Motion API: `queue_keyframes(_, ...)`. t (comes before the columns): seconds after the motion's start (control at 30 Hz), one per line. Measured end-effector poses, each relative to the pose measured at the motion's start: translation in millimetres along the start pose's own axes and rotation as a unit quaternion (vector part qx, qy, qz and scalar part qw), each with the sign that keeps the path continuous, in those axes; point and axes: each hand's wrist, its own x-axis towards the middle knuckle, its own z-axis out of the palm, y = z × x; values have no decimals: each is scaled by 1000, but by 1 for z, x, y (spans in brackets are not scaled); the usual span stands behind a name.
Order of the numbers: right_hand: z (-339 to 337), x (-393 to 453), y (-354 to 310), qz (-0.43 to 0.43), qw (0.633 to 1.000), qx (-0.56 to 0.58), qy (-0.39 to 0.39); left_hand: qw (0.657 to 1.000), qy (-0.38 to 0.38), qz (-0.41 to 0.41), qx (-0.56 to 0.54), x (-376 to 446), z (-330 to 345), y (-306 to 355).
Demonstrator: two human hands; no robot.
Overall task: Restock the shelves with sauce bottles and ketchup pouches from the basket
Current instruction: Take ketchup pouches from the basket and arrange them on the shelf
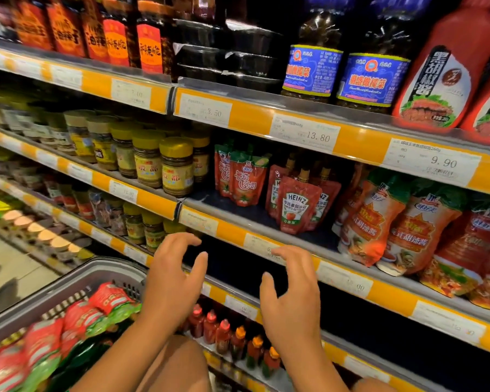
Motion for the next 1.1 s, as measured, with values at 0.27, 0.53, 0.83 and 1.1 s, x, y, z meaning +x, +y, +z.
queue_keyframes(0.27,102,-45,-34,-38,973,23,-225,982,38,-156,99,-89,-85,-120)
queue_keyframes(0.53,205,-88,-64,-30,921,60,-384,942,60,-279,179,-152,-154,-206)
queue_keyframes(0.83,303,-114,-87,-20,861,2,-509,893,63,-393,212,-194,-193,-258)
queue_keyframes(1.1,353,-131,-99,-226,816,-63,-529,862,-25,-447,236,-217,-193,-296)
